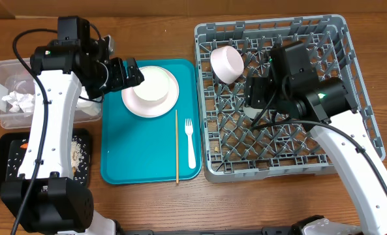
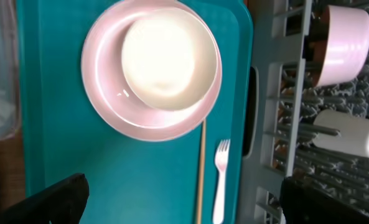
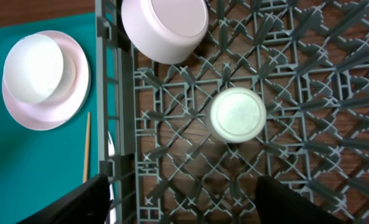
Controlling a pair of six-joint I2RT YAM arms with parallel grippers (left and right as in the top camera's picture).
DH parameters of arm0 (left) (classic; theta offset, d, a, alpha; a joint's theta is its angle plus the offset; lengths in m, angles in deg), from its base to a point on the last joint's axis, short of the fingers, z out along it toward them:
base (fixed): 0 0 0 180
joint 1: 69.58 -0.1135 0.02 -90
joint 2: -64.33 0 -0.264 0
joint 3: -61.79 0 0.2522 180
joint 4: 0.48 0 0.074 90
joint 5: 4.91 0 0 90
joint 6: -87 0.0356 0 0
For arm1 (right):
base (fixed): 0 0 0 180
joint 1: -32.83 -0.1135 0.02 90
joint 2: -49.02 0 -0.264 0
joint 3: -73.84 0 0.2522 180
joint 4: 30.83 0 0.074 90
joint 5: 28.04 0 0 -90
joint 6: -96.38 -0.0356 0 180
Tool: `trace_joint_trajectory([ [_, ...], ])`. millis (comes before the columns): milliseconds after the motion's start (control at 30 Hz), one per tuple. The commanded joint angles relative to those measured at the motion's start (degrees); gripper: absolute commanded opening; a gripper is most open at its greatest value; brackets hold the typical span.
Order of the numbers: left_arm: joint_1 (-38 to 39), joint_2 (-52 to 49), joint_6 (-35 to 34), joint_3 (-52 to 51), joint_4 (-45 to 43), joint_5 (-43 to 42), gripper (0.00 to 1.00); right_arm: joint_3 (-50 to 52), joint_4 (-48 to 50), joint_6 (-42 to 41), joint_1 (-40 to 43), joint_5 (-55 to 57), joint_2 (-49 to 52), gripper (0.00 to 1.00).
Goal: Sort waste into correct bins and load items into the dishwasher
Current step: 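Move the left gripper to the white bowl on the pink plate and grasp it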
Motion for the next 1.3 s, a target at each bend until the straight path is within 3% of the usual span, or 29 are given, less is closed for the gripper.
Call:
trace_joint_trajectory([
  [0, 1.0, -0.3, -2.2, -0.7, -3.3, 5.3, 1.0, -0.3, -0.2, 0.1, 0.2, 0.1, -0.7, 0.79],
  [200, 3.6, -4.2, -5.1, -3.1, -8.9, 9.4, 1.0, -0.3, -1.2, 0.1, 0.2, 0.1, -0.7, 0.8],
  [500, 6.6, -13.7, -5.1, -3.1, -14.6, 11.7, 0.64, -0.3, -1.4, 0.1, 0.2, 0.2, -0.7, 0.8],
  [900, 6.3, -19.1, -5.6, -3.1, -14.2, 17.5, 0.64, -0.3, -2.1, 0.1, 0.2, 0.2, -0.7, 0.81],
  [1133, 6.6, -20.0, -7.1, -3.4, -15.5, 17.7, 0.53, -0.3, -2.3, 0.1, 0.2, 0.2, -0.7, 0.81],
  [1267, 6.8, -21.8, -7.7, -3.5, -16.1, 17.7, 0.51, -0.3, -2.4, 0.1, 0.2, 0.2, -0.7, 0.81],
])
